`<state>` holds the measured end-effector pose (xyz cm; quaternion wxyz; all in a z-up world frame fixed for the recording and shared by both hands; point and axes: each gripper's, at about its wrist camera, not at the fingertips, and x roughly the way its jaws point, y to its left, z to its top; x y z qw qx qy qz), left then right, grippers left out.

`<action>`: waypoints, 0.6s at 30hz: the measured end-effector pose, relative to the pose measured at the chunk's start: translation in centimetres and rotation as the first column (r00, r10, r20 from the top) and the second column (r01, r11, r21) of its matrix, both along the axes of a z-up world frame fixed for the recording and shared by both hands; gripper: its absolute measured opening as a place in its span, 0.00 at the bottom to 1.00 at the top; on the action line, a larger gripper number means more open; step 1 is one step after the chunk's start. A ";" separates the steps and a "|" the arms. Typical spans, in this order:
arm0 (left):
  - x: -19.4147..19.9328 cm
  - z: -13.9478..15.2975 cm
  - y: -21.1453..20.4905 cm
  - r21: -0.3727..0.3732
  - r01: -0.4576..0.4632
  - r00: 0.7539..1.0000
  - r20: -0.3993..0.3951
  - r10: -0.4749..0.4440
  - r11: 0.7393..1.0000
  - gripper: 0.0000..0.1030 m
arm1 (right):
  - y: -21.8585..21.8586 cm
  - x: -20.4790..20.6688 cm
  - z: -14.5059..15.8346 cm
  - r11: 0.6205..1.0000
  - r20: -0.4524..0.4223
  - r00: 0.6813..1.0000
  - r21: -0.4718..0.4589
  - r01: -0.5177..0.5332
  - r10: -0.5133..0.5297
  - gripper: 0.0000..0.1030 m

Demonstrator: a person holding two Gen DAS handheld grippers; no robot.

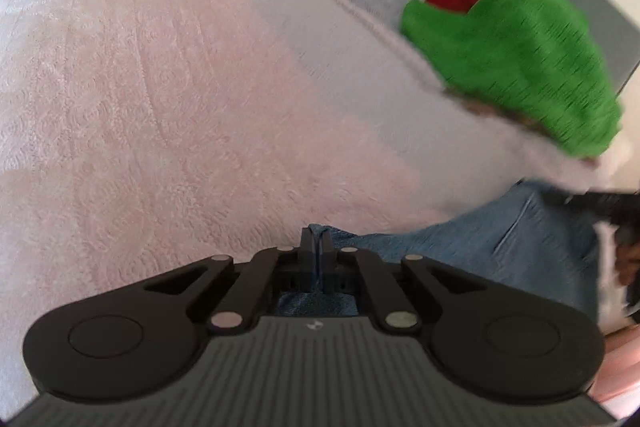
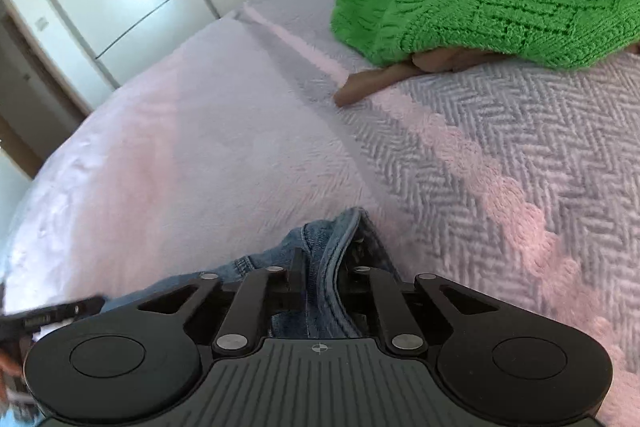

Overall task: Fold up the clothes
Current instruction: 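Grasp the jeans waistband with the right gripper while the left grasps the folded edge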

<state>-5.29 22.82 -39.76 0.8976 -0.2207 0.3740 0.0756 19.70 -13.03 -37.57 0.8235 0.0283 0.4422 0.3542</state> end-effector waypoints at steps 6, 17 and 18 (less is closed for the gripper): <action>-4.4 2.6 1.0 0.047 -0.237 0.972 0.027 0.235 0.970 0.11 | -1.4 0.1 1.9 0.997 0.094 0.993 -0.022 0.074 -0.072 0.62; -14.1 3.3 -4.1 0.082 -0.194 0.979 -0.041 0.198 0.978 0.11 | -4.9 -9.7 2.0 0.973 0.182 0.965 -0.166 -0.159 0.189 0.60; -14.7 2.8 -4.6 0.115 -0.184 0.979 -0.064 0.193 0.976 0.11 | -4.8 -10.1 1.2 0.958 0.220 0.952 -0.239 -0.157 0.211 0.57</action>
